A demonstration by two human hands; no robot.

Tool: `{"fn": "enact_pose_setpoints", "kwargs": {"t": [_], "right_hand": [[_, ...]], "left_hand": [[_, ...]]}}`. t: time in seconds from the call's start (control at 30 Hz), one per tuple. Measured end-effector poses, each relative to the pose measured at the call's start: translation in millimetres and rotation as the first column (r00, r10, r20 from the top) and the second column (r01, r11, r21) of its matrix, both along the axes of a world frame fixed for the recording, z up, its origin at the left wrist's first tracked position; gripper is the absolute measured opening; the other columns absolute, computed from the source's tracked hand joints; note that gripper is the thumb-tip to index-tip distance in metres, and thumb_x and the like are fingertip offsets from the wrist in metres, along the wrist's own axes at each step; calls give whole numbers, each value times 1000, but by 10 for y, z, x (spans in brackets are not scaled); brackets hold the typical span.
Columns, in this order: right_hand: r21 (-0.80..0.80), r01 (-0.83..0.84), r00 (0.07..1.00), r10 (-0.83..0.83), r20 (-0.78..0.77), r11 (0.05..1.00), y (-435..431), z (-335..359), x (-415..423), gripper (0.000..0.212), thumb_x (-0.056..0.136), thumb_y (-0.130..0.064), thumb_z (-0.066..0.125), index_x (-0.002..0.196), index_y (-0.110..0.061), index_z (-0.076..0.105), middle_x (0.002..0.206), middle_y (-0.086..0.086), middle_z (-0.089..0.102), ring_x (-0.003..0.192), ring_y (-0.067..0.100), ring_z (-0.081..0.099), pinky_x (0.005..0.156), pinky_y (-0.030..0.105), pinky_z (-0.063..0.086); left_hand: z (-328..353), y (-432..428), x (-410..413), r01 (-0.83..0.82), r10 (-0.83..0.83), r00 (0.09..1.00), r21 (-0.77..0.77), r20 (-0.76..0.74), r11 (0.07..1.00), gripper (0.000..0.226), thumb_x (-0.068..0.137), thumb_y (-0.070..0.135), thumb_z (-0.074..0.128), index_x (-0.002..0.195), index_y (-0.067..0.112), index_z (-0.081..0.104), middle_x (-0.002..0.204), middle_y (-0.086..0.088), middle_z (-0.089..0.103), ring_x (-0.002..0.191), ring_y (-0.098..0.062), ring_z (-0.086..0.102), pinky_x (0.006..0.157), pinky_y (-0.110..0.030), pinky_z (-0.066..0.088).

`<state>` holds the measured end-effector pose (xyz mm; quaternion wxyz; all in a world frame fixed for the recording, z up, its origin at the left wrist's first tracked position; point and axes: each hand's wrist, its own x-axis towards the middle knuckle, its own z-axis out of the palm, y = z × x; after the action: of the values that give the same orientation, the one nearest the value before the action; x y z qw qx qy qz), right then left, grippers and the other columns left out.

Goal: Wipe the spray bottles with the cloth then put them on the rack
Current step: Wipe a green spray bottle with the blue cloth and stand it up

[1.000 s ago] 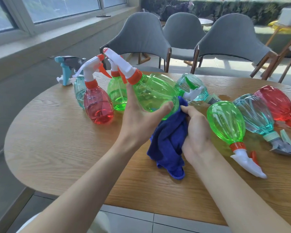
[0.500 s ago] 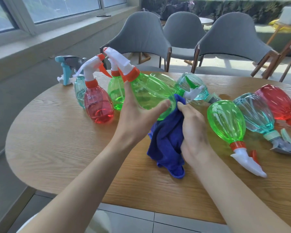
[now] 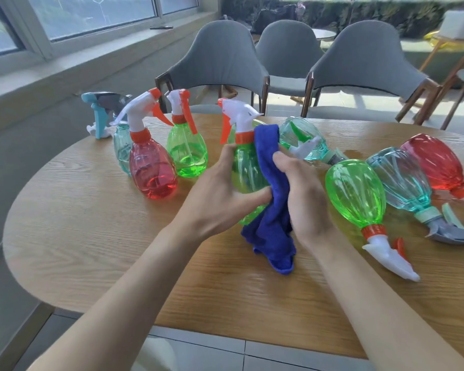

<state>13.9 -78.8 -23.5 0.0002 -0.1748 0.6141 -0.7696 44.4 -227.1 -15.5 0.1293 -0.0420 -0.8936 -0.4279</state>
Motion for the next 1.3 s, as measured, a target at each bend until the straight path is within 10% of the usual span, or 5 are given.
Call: {"fn": "enact_pose_setpoints", "kwargs": {"t": [0.3,0.57,0.87,1.07,1.3], "right_hand": [[-18,69,997,-68,47,997,18,-77,-79,24,99,-22,71,121,-19,78,108,15,78,99,20,69,102,49,54],[-158,202,962,-166,217,966,5,-134,-139,14,96,-22,79,109,-15,80,98,4,75,89,18,66,86,36,54],[-326,250,924,-123,363,912,60,-57,-123,38,107,-45,58,124,-15,75,118,8,79,112,27,75,99,47,59],[-190,145,981,-115,159,971,48,-55,-142,34,107,-29,61,139,-20,69,142,0,69,131,16,65,112,36,50],[-100,320,946,-313,85,942,82,-118,-165,15,91,-7,82,99,-17,73,94,0,78,92,15,73,88,34,58]], "left_hand": [[-101,31,-28,107,-111,993,-97,-44,990,55,81,54,79,117,28,47,98,9,69,92,-21,65,84,-46,56],[-68,28,24,182,-198,978,198,64,963,54,90,13,78,132,27,48,107,3,75,95,-10,72,87,-31,58],[-102,3,-84,22,-25,999,130,22,991,69,90,43,83,144,35,41,105,21,70,91,17,65,80,-3,45],[-149,10,-97,60,-66,993,-57,-95,997,78,93,55,74,162,36,42,150,18,57,125,12,50,99,-1,36],[-157,-85,-116,-43,1,988,-267,-155,963,81,80,54,69,157,38,48,138,6,65,129,-18,61,104,-41,52]]}}
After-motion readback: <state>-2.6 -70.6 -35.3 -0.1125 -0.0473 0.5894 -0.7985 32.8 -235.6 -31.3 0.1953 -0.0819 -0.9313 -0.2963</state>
